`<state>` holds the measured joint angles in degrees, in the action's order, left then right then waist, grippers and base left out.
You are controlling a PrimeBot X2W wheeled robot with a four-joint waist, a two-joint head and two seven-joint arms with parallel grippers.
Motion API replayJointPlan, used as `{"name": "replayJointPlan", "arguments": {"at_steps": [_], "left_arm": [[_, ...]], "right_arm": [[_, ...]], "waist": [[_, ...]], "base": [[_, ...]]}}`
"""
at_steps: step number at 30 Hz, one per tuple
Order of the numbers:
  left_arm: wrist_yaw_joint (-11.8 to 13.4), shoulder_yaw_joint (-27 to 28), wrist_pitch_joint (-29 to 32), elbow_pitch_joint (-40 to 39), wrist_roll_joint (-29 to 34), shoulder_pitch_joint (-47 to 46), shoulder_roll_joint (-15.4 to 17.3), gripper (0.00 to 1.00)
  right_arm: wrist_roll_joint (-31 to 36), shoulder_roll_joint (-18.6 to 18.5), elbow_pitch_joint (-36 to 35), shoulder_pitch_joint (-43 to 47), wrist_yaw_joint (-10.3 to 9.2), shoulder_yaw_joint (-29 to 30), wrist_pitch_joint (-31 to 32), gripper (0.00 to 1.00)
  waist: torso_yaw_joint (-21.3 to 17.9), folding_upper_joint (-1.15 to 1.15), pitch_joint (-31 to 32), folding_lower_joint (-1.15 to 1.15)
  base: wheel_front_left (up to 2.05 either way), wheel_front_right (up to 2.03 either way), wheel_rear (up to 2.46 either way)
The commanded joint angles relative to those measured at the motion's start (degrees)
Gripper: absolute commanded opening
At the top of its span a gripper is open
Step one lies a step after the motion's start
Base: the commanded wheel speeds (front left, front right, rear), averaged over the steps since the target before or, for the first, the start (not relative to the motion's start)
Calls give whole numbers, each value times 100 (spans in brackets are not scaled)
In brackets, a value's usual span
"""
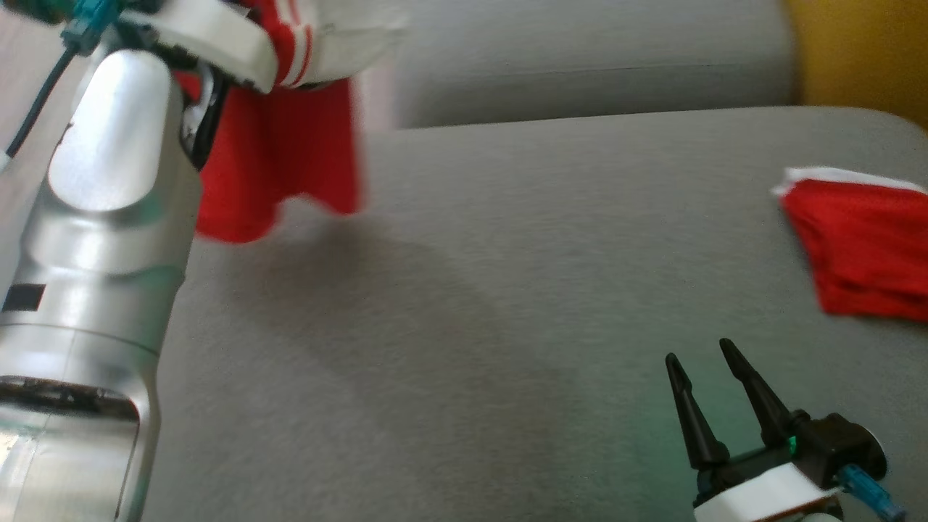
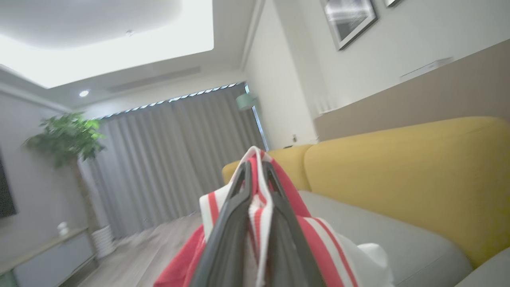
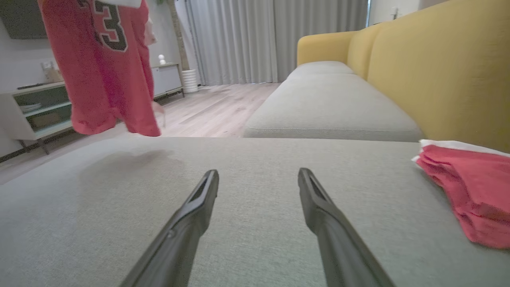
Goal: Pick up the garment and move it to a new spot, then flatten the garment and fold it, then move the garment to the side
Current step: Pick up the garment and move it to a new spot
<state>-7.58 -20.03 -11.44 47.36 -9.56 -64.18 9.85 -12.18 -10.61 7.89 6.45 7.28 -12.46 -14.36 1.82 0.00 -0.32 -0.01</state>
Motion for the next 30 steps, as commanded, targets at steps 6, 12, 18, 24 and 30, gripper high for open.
{"name": "replayJointPlan", "arguments": {"at_steps": [6, 12, 18, 24, 30], "left_arm": [[10, -92, 420, -896, -228, 72, 208, 0], [28, -396, 589, -1217, -457, 1230, -4, 0], [159, -678, 284, -890, -554, 2473, -301, 0], [361, -821, -121, -373, -599, 3044, -513, 100], [811, -822, -347, -576, -721, 3566, -670, 100]], "right_arm": [[34, 8, -231, -250, 21, -50, -63, 100], [0, 146, -270, -389, 21, -77, -63, 100], [-28, 309, -188, -551, 21, -146, -63, 100], [-77, 396, -13, -657, 21, -158, -63, 100], [-110, 450, 170, -570, 21, 10, -63, 100]], "waist": [[-1086, 0, 105, 1], [-1525, 0, -302, 1], [-1595, 0, -710, 1], [-1438, 0, -758, 1], [-898, 0, -369, 1]], "base": [[0, 0, 0], [0, 0, 0], [0, 0, 0], [0, 0, 0], [0, 0, 0]]}}
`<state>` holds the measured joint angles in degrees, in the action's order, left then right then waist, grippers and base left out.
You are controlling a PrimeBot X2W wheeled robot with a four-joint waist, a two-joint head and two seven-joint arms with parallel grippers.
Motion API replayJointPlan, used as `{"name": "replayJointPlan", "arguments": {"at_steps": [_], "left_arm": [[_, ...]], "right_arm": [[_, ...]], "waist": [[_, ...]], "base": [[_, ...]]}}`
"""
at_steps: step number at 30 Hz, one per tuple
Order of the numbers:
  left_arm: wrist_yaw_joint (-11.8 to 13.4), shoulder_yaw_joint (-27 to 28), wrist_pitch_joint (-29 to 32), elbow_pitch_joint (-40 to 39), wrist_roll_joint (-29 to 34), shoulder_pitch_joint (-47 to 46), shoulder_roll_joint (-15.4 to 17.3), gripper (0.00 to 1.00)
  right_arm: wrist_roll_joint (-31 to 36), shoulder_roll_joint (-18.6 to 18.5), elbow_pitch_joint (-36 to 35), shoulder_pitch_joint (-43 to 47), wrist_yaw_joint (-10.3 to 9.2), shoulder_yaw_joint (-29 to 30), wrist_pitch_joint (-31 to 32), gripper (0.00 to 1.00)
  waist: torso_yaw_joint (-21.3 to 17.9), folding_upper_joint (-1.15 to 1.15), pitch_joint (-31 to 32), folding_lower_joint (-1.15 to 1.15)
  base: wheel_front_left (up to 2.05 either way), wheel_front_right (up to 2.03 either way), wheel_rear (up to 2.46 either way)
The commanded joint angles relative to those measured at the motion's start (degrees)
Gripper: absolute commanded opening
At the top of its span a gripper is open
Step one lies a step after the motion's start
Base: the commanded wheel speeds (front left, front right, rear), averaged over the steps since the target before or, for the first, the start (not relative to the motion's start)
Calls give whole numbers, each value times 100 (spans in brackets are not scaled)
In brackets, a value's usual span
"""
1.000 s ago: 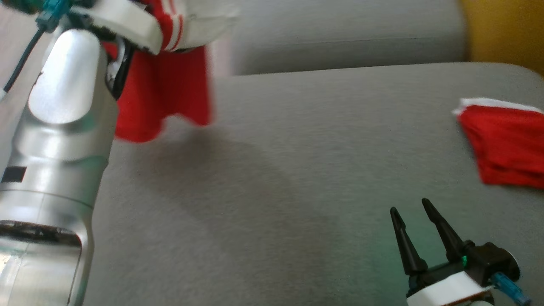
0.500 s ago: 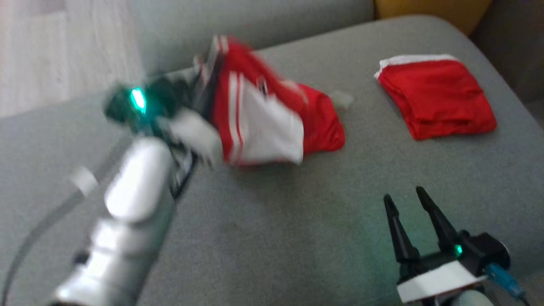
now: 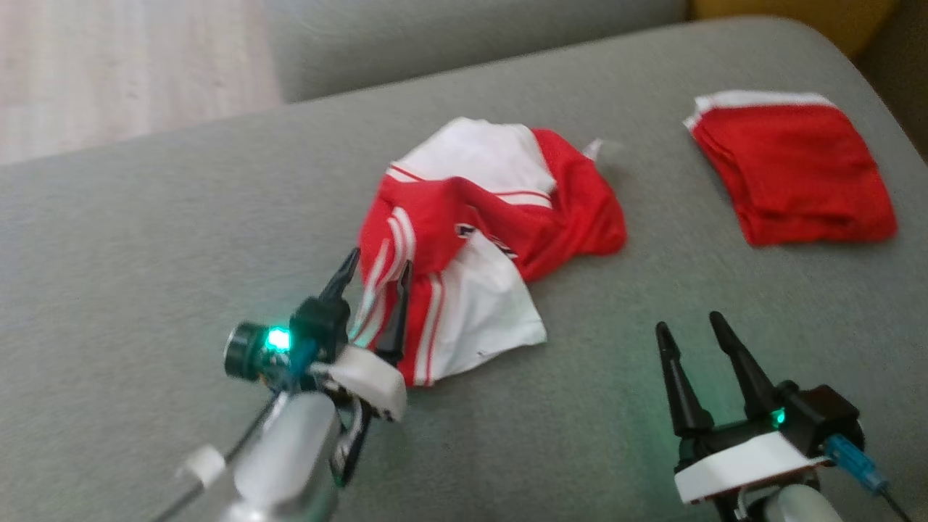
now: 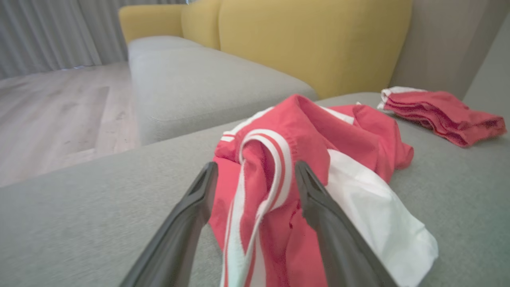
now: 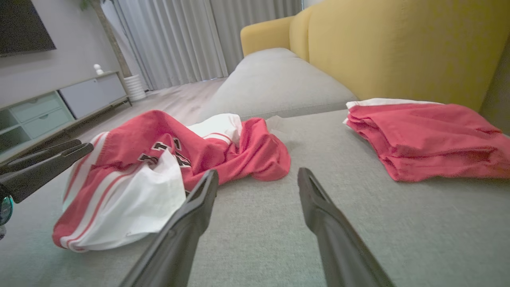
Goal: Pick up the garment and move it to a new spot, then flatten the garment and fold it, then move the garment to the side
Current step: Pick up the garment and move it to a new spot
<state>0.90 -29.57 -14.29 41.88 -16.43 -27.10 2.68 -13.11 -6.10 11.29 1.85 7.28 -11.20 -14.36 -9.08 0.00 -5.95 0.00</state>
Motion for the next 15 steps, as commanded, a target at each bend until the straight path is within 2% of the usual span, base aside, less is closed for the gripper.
{"name": "replayJointPlan", "arguments": {"at_steps": [1, 8, 15], "left_arm": [[59, 170, -66, -241, -34, -9, 40, 100], [556, 602, -69, -1898, 108, 1314, 26, 100], [647, 1250, -70, -3152, 279, 2726, 45, 100]], "right_arm": [[-13, 7, -152, -86, 21, -83, -63, 100], [43, 94, -137, 90, 21, 277, -63, 100], [26, 213, -260, 439, 21, 644, -63, 100]], "waist": [[287, 0, 285, 0], [922, 0, 795, 0], [1313, 0, 1201, 0]], "base": [[0, 0, 0], [0, 0, 0], [0, 0, 0]]}}
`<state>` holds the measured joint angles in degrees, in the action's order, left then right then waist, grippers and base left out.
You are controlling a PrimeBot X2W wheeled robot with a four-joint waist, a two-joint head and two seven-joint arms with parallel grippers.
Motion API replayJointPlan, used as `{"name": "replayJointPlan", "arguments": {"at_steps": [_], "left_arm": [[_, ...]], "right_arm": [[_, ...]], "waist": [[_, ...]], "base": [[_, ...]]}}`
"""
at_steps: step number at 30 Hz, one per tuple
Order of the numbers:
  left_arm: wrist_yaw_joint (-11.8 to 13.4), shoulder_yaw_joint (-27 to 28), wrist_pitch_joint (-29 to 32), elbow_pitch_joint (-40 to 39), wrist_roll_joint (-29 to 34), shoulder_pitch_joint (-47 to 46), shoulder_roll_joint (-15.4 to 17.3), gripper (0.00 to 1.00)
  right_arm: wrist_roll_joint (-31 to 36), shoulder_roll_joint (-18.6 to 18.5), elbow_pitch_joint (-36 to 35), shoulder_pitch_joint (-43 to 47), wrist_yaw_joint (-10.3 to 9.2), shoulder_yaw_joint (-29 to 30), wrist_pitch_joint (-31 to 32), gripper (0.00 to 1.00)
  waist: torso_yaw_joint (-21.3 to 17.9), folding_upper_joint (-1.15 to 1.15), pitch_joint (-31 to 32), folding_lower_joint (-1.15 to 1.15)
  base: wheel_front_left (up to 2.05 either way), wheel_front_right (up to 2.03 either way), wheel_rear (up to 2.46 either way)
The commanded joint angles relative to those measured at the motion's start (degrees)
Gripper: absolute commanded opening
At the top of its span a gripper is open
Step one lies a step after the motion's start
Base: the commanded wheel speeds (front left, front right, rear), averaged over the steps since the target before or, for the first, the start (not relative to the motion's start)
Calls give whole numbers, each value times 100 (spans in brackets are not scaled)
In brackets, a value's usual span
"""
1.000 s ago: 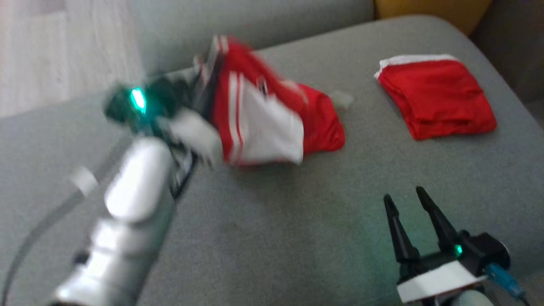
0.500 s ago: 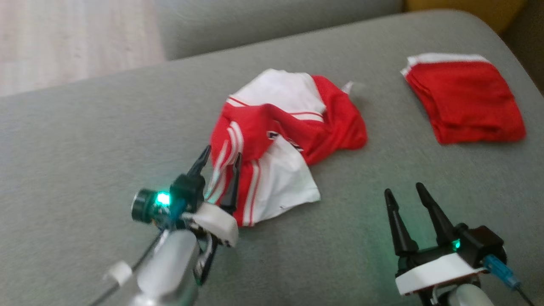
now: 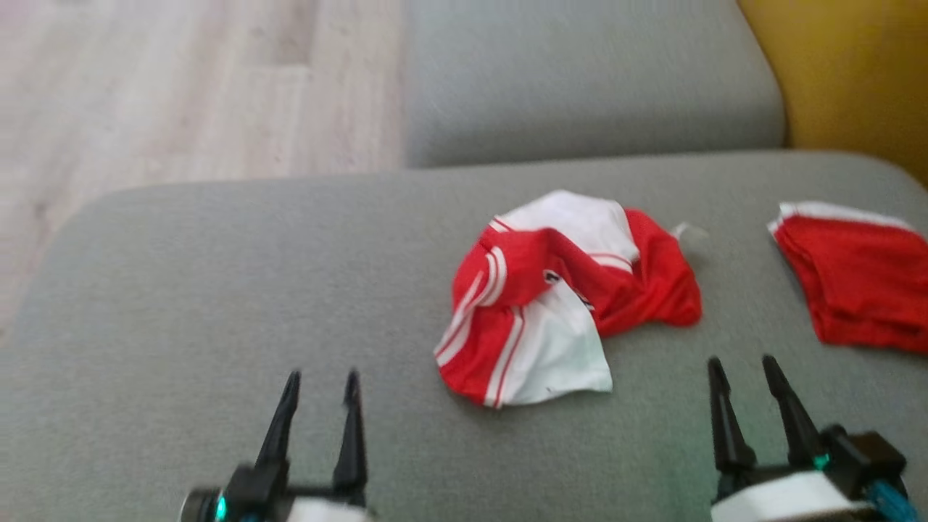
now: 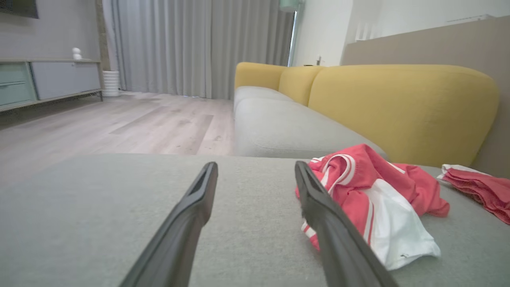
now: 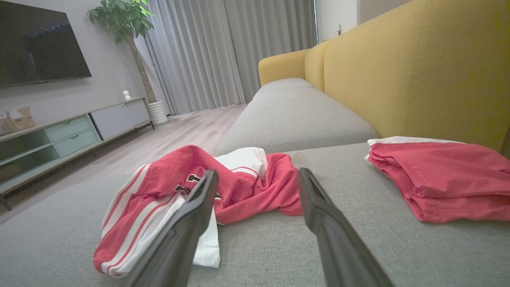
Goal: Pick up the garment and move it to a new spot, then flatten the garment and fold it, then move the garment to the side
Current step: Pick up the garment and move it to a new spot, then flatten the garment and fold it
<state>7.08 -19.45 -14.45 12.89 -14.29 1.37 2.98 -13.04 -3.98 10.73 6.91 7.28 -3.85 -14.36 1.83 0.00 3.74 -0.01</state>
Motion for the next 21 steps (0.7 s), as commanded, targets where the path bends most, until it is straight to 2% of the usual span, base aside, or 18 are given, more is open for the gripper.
{"name": "replayJointPlan", "arguments": {"at_steps": [1, 8, 21], "left_arm": [[33, 305, -54, -379, 123, 62, 21, 100], [-1, 569, -54, -784, 414, 980, 19, 100], [-118, 772, -54, -882, 662, 1205, 1, 100]], "right_arm": [[29, 8, -231, 10, 21, -61, -63, 100], [93, 40, -362, 526, 21, -14, -63, 100], [202, 74, -405, 701, 21, -122, -63, 100]], "waist": [[264, 0, 288, 1], [402, 0, 561, 1], [330, 0, 660, 1]], "base": [[0, 0, 0], [0, 0, 0], [0, 0, 0]]}}
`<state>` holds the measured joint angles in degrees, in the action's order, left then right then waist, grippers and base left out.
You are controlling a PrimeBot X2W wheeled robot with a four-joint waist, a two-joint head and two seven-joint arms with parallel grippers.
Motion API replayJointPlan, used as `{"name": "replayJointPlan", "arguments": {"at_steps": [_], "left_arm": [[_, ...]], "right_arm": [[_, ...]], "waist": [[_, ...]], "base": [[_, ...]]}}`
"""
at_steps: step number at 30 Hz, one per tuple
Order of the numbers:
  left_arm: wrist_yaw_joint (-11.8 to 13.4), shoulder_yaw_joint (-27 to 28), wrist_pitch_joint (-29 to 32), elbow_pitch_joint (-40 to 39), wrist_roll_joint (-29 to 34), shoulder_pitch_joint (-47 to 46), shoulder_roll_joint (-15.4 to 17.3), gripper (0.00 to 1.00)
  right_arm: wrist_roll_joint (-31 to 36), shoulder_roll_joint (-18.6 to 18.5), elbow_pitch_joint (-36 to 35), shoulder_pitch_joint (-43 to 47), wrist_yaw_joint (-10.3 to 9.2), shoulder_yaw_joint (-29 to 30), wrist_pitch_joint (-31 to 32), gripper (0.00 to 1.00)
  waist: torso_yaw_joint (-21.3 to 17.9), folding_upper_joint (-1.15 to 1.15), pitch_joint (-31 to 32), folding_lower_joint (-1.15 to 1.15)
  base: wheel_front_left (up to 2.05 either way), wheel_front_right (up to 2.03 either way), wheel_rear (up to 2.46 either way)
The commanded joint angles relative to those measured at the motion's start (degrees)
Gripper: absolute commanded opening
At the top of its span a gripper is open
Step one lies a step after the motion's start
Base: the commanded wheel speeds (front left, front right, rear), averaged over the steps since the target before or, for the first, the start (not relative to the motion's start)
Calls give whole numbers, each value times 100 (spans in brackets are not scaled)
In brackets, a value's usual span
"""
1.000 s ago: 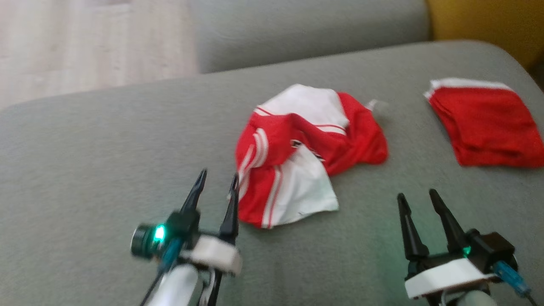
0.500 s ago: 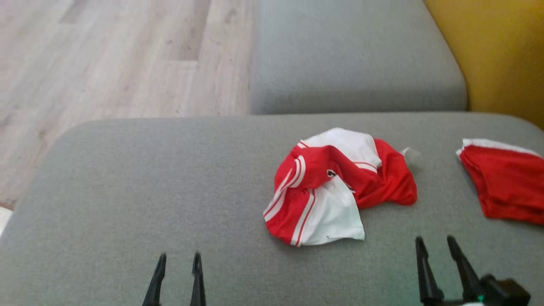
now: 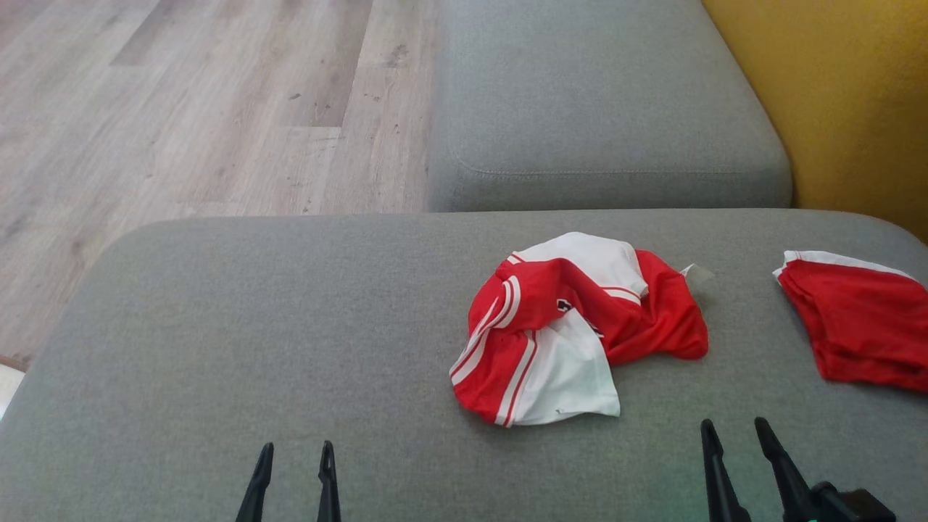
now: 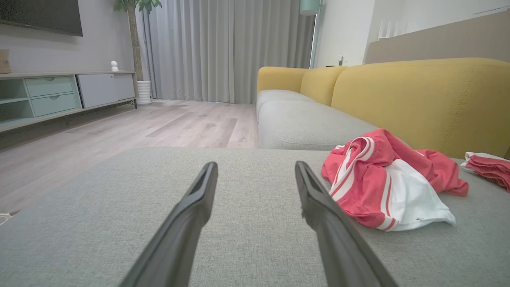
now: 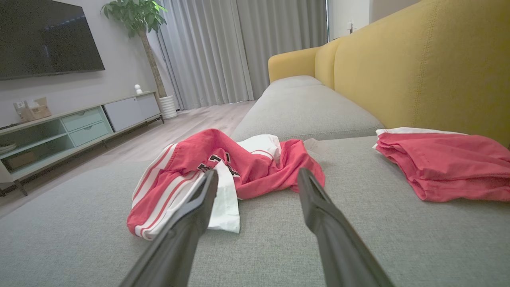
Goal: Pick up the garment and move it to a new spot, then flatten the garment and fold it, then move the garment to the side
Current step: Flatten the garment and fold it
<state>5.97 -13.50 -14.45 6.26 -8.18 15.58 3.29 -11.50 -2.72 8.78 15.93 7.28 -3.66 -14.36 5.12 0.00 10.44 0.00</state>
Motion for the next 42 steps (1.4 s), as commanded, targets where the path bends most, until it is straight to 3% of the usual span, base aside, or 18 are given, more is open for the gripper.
{"name": "replayJointPlan", "arguments": {"at_steps": [1, 26, 36, 42], "left_arm": [[-7, 178, -54, -224, 59, -214, -31, 100], [28, 113, -54, -13, -64, -255, -40, 100], [-161, -338, -54, 605, -445, -911, -41, 100], [-326, -928, -38, 1331, -829, -1758, -41, 100]], "right_arm": [[46, -51, -206, -197, 21, -142, -63, 100], [45, -84, -209, -293, 21, -175, -63, 100], [104, -177, -300, -438, 21, -283, -63, 100], [111, -294, -322, -605, 21, -443, -63, 100]], "waist": [[0, 0, -12, 0], [-36, 0, -145, 0], [-191, 0, -661, 0], [-414, 0, -1028, 0]], "base": [[0, 0, 0], [0, 0, 0], [0, 0, 0], [0, 0, 0]]}}
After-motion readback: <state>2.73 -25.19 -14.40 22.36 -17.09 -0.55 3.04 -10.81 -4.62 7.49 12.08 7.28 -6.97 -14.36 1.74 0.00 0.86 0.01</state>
